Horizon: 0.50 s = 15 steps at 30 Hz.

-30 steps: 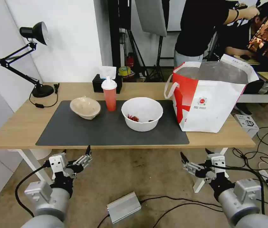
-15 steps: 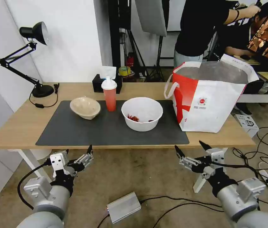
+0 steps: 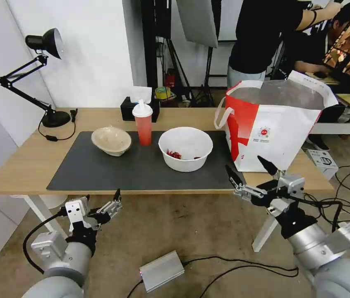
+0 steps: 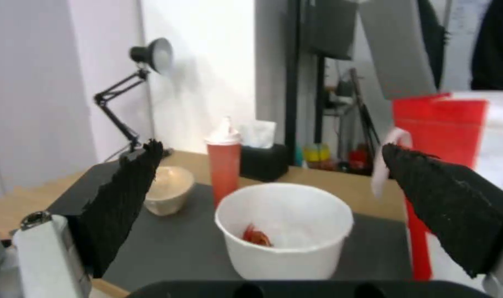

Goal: Pick up the trash from the table and place it into the takeout bag.

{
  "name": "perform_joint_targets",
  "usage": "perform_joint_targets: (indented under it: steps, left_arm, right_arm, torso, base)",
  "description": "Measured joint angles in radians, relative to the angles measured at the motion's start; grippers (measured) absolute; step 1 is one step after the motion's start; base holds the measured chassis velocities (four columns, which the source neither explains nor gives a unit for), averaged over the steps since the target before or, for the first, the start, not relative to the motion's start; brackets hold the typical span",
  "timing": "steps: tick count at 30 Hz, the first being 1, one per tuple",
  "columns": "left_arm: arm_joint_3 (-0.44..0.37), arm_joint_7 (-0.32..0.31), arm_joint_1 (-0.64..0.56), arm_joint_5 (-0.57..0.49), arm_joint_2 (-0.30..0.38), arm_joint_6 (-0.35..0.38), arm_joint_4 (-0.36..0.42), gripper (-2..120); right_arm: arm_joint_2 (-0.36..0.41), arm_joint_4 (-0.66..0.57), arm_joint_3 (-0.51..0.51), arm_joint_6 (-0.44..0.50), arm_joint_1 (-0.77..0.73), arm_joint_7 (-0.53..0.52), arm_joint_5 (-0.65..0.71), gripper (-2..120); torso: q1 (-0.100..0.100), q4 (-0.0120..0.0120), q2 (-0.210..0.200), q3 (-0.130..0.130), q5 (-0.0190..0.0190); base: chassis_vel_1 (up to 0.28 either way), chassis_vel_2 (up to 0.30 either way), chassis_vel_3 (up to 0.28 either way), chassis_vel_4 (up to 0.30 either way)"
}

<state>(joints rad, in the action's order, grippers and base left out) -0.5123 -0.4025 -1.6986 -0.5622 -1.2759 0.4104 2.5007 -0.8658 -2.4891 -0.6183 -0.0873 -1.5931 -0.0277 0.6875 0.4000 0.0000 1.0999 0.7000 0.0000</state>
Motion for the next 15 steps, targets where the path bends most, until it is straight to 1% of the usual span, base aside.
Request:
perform_joint_targets:
  steps: [1, 2, 6, 7, 9, 10, 11, 13, 14, 15]
  left_arm:
    - [0.0, 0.0, 0.0, 0.0, 0.0, 0.0, 0.0, 100]
    - [0.0, 0.001, -0.001, 0.0, -0.002, 0.0, 0.0, 100]
    - [-0.006, 0.002, -0.011, 0.001, -0.007, 0.0, 0.0, 100]
    - [-0.006, 0.002, -0.011, 0.001, -0.007, 0.0, 0.0, 100]
    - [-0.009, 0.003, -0.013, 0.001, -0.01, 0.0, -0.001, 100]
    - [-0.009, 0.003, -0.015, 0.002, -0.014, 0.001, -0.001, 100]
    - [-0.009, 0.003, -0.015, 0.002, -0.014, 0.001, -0.001, 100]
    - [-0.01, 0.004, -0.02, 0.003, -0.021, 0.002, -0.001, 100]
    - [-0.011, 0.004, -0.021, 0.005, -0.022, 0.002, -0.001, 100]
    - [-0.013, 0.006, -0.024, 0.006, -0.026, 0.003, -0.001, 100]
  right_arm:
    - [0.0, 0.0, 0.0, 0.0, 0.0, 0.0, 0.0, 100]
    - [0.018, 0.011, 0.002, 0.001, 0.016, 0.006, 0.01, 100]
    - [0.126, 0.064, 0.018, -0.001, 0.117, 0.018, 0.071, 100]
    - [0.126, 0.064, 0.018, -0.001, 0.117, 0.018, 0.071, 100]
    - [0.173, 0.081, 0.031, -0.008, 0.166, 0.021, 0.122, 100]
    - [0.21, 0.091, 0.042, -0.022, 0.211, 0.025, 0.171, 100]
    - [0.21, 0.091, 0.042, -0.022, 0.211, 0.025, 0.171, 100]
    - [0.269, 0.102, 0.071, -0.057, 0.285, 0.031, 0.248, 100]
    - [0.286, 0.106, 0.083, -0.067, 0.309, 0.032, 0.262, 100]
    - [0.32, 0.117, 0.124, -0.091, 0.375, 0.035, 0.292, 100]
  torso:
    - [0.0, 0.0, 0.0, 0.0, 0.0]
    - [0.0, 0.0, 0.0, 0.0, 0.0]
    - [0.0, 0.0, 0.0, 0.0, 0.0]
    - [0.0, 0.0, 0.0, 0.0, 0.0]
    - [0.0, 0.0001, 0.0, 0.0, 0.0001]
    - [0.0, 0.0, 0.0, 0.0, 0.0]
    - [0.0, 0.0, 0.0, 0.0, 0.0]
    - [0.0, 0.0002, 0.0, 0.0, 0.0]
    - [0.0, -0.0001, 0.0, 0.0, 0.0001]
    - [0.0, -0.0001, 0.0, 0.0, -0.0001]
  base:
    - [0.0, 0.0, 0.0, 0.0]
    - [0.0, 0.0, 0.0, 0.0]
    - [0.0, 0.0, 0.0, 0.0]
    - [0.0, 0.0, 0.0, 0.0]
    - [0.0, 0.0, 0.0, 0.0]
    - [0.0, 0.0, 0.0, 0.0]
    - [0.0, 0.0, 0.0, 0.0]
    - [0.0, 0.0, 0.0, 0.0]
    - [0.0, 0.0, 0.0, 0.0]
    - [0.0, 0.0, 0.0, 0.0]
